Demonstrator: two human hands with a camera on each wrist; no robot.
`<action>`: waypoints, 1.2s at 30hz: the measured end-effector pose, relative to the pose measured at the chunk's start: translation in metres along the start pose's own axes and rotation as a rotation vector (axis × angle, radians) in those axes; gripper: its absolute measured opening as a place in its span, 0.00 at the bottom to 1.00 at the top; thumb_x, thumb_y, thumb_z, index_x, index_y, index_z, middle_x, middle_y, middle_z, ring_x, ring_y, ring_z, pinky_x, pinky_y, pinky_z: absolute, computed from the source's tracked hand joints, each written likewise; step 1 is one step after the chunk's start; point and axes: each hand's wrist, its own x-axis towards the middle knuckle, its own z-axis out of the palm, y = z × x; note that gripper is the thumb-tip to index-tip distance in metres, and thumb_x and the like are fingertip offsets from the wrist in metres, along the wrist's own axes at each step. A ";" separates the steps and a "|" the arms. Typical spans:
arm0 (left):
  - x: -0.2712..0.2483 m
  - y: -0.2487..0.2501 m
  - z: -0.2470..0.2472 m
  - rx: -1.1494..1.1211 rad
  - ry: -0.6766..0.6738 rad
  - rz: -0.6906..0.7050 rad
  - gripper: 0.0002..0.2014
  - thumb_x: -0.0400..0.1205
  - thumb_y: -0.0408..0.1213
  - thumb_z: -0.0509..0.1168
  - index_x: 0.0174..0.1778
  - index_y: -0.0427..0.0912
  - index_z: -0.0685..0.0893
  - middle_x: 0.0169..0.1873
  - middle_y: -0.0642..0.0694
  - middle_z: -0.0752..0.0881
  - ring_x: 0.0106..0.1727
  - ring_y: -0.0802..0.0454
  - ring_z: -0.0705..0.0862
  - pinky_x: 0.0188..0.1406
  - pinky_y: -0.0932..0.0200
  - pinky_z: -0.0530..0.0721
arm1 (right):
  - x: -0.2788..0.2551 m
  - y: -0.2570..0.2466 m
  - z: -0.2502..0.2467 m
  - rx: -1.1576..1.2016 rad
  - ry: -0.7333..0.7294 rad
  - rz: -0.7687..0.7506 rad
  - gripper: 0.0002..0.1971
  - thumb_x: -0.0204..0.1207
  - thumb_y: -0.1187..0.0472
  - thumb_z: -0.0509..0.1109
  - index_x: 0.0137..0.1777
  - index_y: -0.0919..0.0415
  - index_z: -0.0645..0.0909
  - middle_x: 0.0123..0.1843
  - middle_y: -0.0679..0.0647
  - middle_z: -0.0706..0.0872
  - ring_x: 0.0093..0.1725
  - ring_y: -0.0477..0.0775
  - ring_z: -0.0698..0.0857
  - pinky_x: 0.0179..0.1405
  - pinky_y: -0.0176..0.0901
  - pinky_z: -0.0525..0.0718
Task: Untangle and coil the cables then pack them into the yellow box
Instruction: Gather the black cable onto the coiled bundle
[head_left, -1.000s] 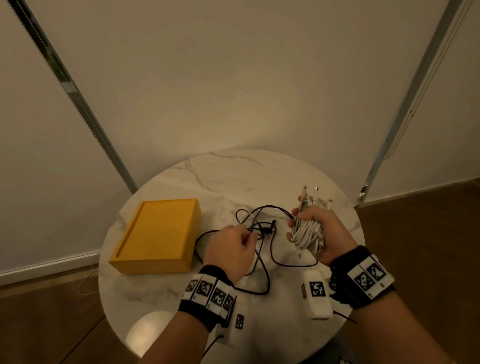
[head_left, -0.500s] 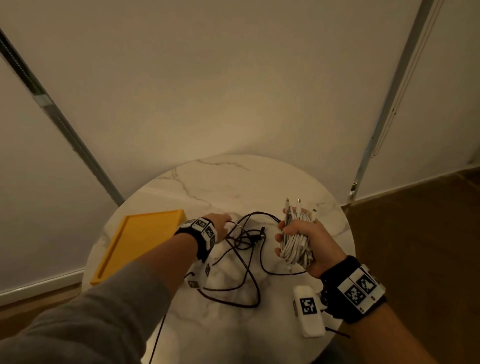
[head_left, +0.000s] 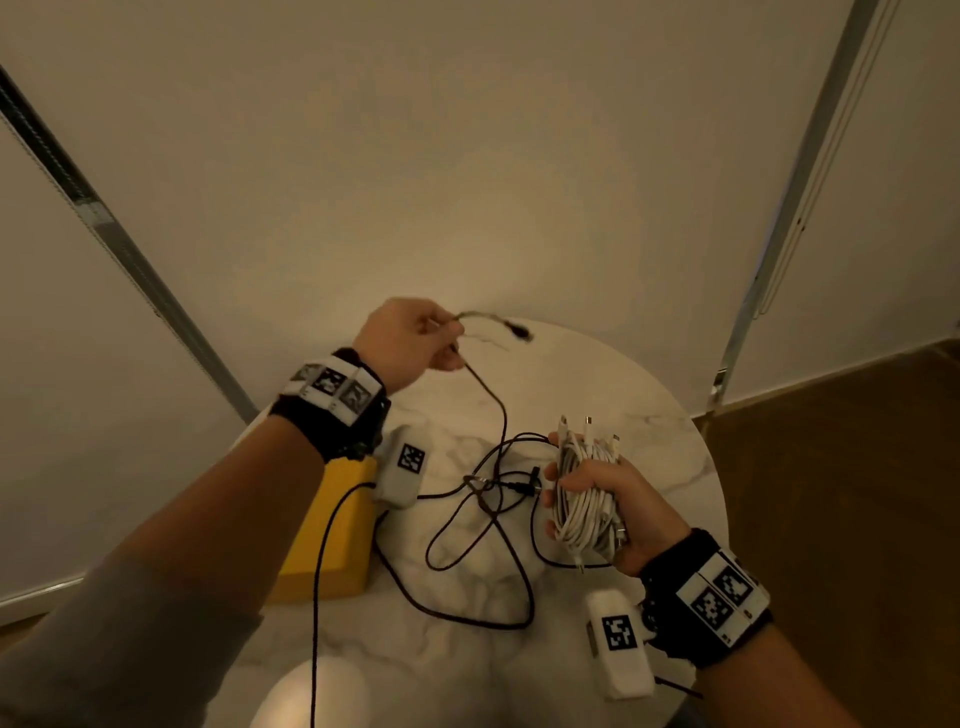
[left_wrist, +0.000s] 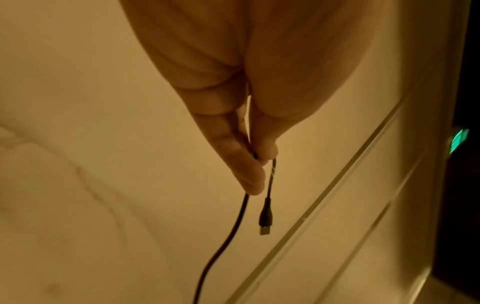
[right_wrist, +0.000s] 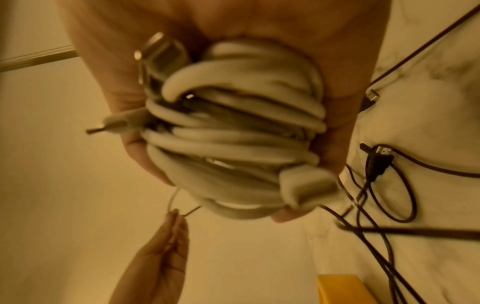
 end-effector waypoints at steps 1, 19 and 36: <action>-0.004 0.014 -0.006 -0.104 0.014 0.031 0.05 0.85 0.30 0.67 0.44 0.36 0.86 0.35 0.36 0.89 0.34 0.47 0.92 0.40 0.57 0.91 | 0.000 0.000 0.001 -0.004 -0.007 -0.010 0.21 0.49 0.63 0.79 0.47 0.62 0.89 0.43 0.64 0.83 0.42 0.63 0.85 0.37 0.57 0.84; -0.059 0.097 -0.037 -1.008 0.079 0.226 0.09 0.90 0.30 0.56 0.48 0.36 0.80 0.36 0.44 0.88 0.41 0.52 0.91 0.41 0.67 0.87 | -0.018 0.010 0.048 -0.063 -0.207 0.046 0.24 0.52 0.67 0.78 0.53 0.59 0.90 0.47 0.67 0.82 0.41 0.66 0.86 0.38 0.59 0.86; -0.075 -0.043 -0.041 0.044 0.271 -0.295 0.26 0.83 0.49 0.69 0.67 0.30 0.83 0.45 0.41 0.91 0.50 0.45 0.91 0.59 0.41 0.88 | -0.016 -0.091 0.102 -0.268 -0.303 -0.136 0.29 0.60 0.70 0.71 0.65 0.65 0.81 0.46 0.59 0.84 0.41 0.60 0.86 0.35 0.55 0.88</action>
